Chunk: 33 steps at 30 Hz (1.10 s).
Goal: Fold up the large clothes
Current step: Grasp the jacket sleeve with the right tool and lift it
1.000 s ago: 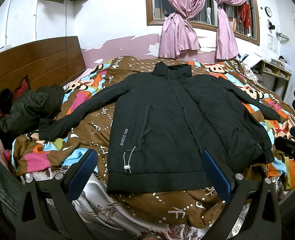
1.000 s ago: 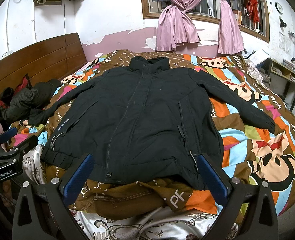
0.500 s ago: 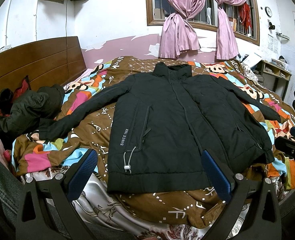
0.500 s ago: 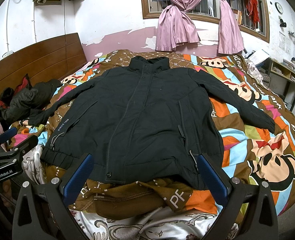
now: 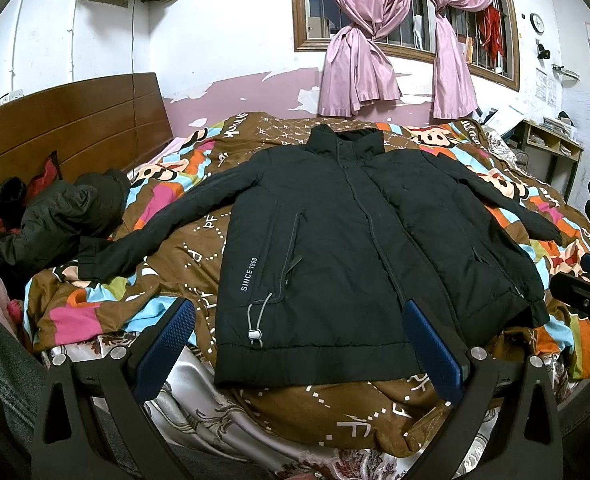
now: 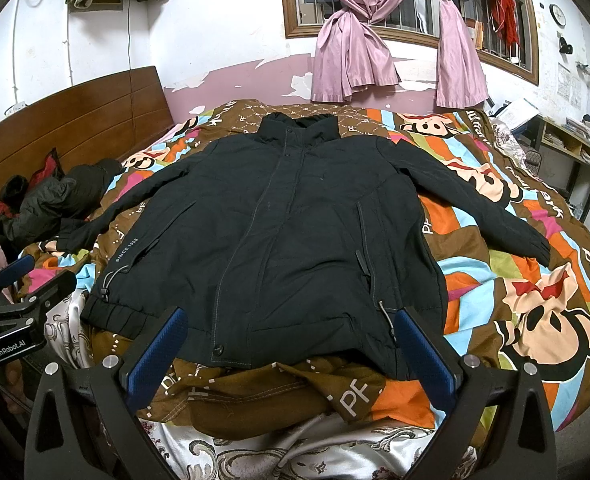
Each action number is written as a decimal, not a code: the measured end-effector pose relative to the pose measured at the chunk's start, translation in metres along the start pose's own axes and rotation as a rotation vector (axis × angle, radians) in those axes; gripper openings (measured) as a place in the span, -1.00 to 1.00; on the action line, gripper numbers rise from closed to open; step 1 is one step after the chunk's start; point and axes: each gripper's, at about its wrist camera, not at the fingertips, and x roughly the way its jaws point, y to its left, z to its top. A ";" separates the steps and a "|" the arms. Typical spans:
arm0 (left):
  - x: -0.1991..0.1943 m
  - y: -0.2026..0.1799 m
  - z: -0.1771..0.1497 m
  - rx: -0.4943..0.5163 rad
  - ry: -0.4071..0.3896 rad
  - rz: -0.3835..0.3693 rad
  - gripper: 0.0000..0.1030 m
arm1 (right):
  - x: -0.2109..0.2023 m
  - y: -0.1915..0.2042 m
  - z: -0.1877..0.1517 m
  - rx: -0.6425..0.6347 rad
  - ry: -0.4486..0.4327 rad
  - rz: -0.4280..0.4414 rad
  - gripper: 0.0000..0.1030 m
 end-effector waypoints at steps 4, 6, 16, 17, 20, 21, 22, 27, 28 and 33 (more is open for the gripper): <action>0.000 0.000 0.000 0.001 0.000 0.001 0.97 | 0.000 0.000 0.000 0.000 0.000 -0.001 1.00; 0.000 0.000 0.000 0.001 -0.001 0.001 0.97 | 0.000 0.000 0.000 0.000 0.000 0.000 1.00; -0.001 0.007 0.021 0.052 0.038 -0.013 0.97 | -0.004 -0.006 0.004 0.075 -0.003 -0.036 1.00; 0.001 0.007 0.025 0.064 0.048 -0.013 0.97 | -0.004 -0.010 0.007 0.086 0.001 -0.039 1.00; 0.007 0.002 0.041 0.104 0.063 -0.019 0.97 | -0.004 -0.021 0.020 0.115 0.010 -0.038 1.00; 0.011 0.001 0.050 0.129 0.065 -0.021 0.97 | -0.005 -0.025 0.027 0.127 0.009 -0.039 1.00; 0.015 -0.002 0.054 0.148 0.067 -0.021 0.97 | -0.005 -0.029 0.032 0.137 0.005 -0.042 1.00; 0.040 -0.009 0.109 0.198 0.076 -0.029 0.97 | -0.005 -0.058 0.077 0.166 0.008 -0.115 1.00; 0.044 -0.010 0.118 0.195 0.074 -0.035 0.97 | -0.004 -0.065 0.086 0.168 0.014 -0.148 1.00; 0.075 -0.031 0.162 0.219 0.058 -0.037 0.97 | 0.001 -0.118 0.139 0.216 0.021 -0.260 1.00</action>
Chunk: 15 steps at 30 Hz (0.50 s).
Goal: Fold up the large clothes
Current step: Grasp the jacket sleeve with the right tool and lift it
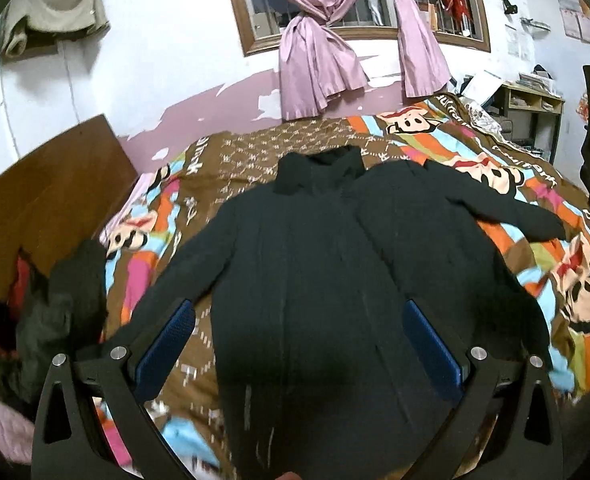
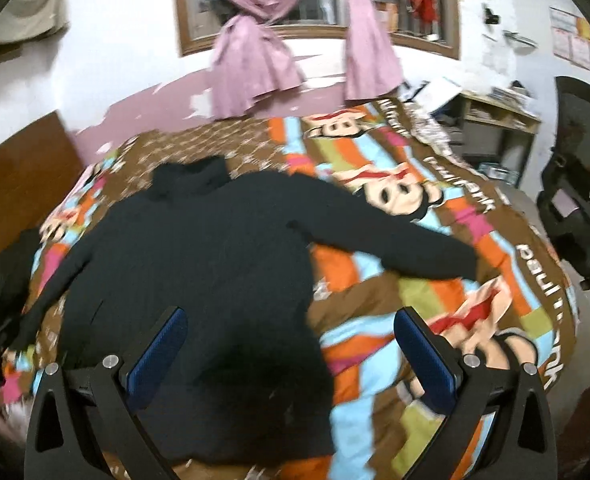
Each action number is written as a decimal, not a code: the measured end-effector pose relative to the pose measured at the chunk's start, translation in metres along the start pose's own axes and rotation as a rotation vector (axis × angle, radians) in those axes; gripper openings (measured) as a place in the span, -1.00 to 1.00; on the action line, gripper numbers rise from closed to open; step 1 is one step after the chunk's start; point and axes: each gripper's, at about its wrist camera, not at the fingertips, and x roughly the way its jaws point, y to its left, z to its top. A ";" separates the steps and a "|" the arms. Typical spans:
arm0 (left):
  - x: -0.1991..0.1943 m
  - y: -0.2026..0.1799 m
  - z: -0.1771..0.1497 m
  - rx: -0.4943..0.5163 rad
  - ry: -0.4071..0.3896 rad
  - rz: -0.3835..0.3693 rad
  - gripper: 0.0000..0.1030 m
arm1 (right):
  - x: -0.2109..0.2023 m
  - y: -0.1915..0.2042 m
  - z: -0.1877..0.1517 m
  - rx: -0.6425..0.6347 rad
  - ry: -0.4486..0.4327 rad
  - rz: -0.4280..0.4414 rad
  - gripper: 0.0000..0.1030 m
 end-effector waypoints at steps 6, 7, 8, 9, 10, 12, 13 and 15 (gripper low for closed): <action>0.055 -0.028 0.038 0.045 0.020 -0.056 0.97 | 0.043 -0.059 0.050 0.077 -0.029 -0.060 1.00; 0.068 -0.034 0.044 0.044 0.030 -0.076 0.97 | 0.052 -0.069 0.053 0.102 -0.029 -0.053 1.00; 0.081 -0.040 0.050 0.041 0.044 -0.100 0.97 | 0.065 -0.083 0.056 0.147 -0.026 -0.031 1.00; 0.098 -0.047 0.058 0.033 0.063 -0.135 0.97 | 0.079 -0.100 0.059 0.205 -0.020 -0.003 1.00; 0.107 -0.051 0.064 0.030 0.070 -0.150 0.97 | 0.093 -0.116 0.059 0.269 -0.019 0.006 1.00; 0.129 -0.061 0.079 0.027 0.070 -0.183 0.97 | 0.118 -0.144 0.059 0.369 -0.012 -0.007 1.00; 0.144 -0.068 0.087 0.034 0.062 -0.202 0.97 | 0.134 -0.160 0.056 0.426 0.001 -0.018 1.00; 0.167 -0.081 0.098 0.048 0.049 -0.224 0.97 | 0.158 -0.186 0.051 0.516 0.012 -0.044 1.00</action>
